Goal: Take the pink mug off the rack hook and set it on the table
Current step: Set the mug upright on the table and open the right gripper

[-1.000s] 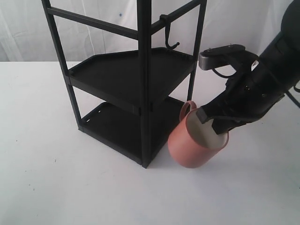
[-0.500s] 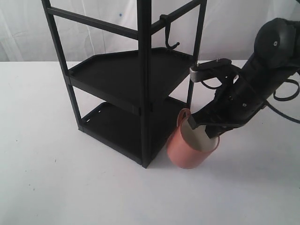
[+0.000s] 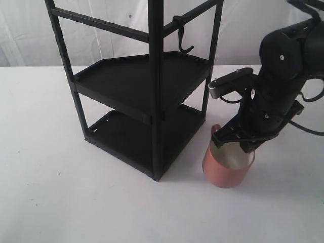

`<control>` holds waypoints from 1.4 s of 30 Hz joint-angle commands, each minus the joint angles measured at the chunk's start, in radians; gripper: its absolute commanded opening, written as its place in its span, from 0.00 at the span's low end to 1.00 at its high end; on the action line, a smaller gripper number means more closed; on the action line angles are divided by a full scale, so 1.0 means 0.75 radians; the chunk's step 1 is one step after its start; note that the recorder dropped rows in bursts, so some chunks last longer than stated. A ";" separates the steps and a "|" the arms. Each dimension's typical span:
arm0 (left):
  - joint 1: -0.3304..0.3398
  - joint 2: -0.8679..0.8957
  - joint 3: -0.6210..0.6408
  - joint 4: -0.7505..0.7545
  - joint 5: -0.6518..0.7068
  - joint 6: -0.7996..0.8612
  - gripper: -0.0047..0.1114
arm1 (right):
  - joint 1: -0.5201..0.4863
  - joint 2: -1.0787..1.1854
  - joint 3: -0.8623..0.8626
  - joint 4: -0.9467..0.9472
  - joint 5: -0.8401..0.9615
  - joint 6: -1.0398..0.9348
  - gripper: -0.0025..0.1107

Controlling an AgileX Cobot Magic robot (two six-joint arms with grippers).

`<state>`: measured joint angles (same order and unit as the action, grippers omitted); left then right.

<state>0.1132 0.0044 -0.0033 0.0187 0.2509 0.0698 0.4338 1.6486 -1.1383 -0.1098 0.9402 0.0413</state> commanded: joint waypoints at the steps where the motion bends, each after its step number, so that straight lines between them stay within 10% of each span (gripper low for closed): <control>1: 0.003 -0.006 0.004 0.001 0.007 -0.003 0.04 | 0.096 -0.005 -0.017 -0.065 0.005 0.056 0.02; 42: 0.003 -0.006 0.004 0.001 0.007 -0.003 0.04 | 0.115 0.071 -0.015 -0.056 -0.091 0.057 0.02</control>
<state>0.1132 0.0044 -0.0033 0.0187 0.2509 0.0698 0.5190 1.7042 -1.1434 -0.1556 0.8807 0.0856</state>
